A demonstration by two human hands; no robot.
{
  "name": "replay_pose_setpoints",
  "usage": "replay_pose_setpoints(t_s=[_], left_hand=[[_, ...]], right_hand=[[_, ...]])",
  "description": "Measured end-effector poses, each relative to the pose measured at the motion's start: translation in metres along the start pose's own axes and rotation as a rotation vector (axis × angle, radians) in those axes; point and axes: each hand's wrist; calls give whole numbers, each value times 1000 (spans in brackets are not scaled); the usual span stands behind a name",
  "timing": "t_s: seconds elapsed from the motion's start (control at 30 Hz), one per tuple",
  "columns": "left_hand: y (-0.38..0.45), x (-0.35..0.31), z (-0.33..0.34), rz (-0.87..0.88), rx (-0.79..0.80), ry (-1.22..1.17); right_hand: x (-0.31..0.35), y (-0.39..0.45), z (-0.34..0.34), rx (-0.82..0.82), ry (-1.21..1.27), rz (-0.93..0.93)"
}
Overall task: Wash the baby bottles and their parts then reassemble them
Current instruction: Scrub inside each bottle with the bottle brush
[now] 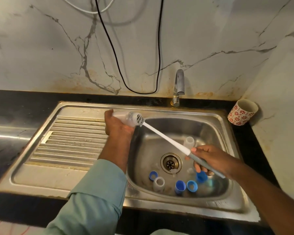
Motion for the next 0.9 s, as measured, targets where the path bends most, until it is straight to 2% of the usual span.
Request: replay_pose_setpoints(t_s=[0.1, 0.23, 0.3, 0.33, 0.37, 0.43, 0.47, 0.5, 0.53, 0.6, 0.67, 0.7, 0.8, 0.83, 0.9], left_hand=[[5, -10, -4, 62, -48, -23], [2, -18, -3, 22, 166, 42], [3, -24, -2, -29, 233, 133], [4, -26, -2, -43, 266, 145], [7, -28, -1, -57, 301, 134], [14, -31, -1, -111, 381, 124], [17, -32, -2, -135, 430, 131], [18, -33, -2, -158, 481, 141], [19, -33, -2, -163, 523, 193], [22, -33, -4, -108, 566, 408], [25, -36, -5, -9, 427, 592], [26, -39, -6, 31, 356, 625], [22, -47, -1, -61, 351, 622], [17, -48, 2, -94, 375, 649], [9, -46, 8, -66, 370, 747]], right_hand=[[2, 9, 14, -294, -375, -217], [8, 11, 27, -661, -810, -486], [7, 17, 32, -762, -1014, -632], [11, 15, 35, -694, -957, -584], [18, 10, 40, -556, -778, -453], [27, 4, 48, -116, -72, -118], [31, 1, 50, 21, 174, -9], [34, -2, 53, 70, 252, 29], [36, -3, 57, 47, 233, 24], [34, 0, 64, -123, 116, -31], [30, 5, 65, -331, -52, -90], [25, 7, 61, -411, -219, -119], [13, 10, 53, -431, -773, -181], [10, 11, 53, -421, -876, -206], [9, 11, 55, -437, -891, -270]])
Point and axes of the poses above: each hand's wrist, its own y-axis towards the middle knuckle, its own z-axis out of the palm, x = y × z, and after that the axes turned 2 degrees about z, right-handed
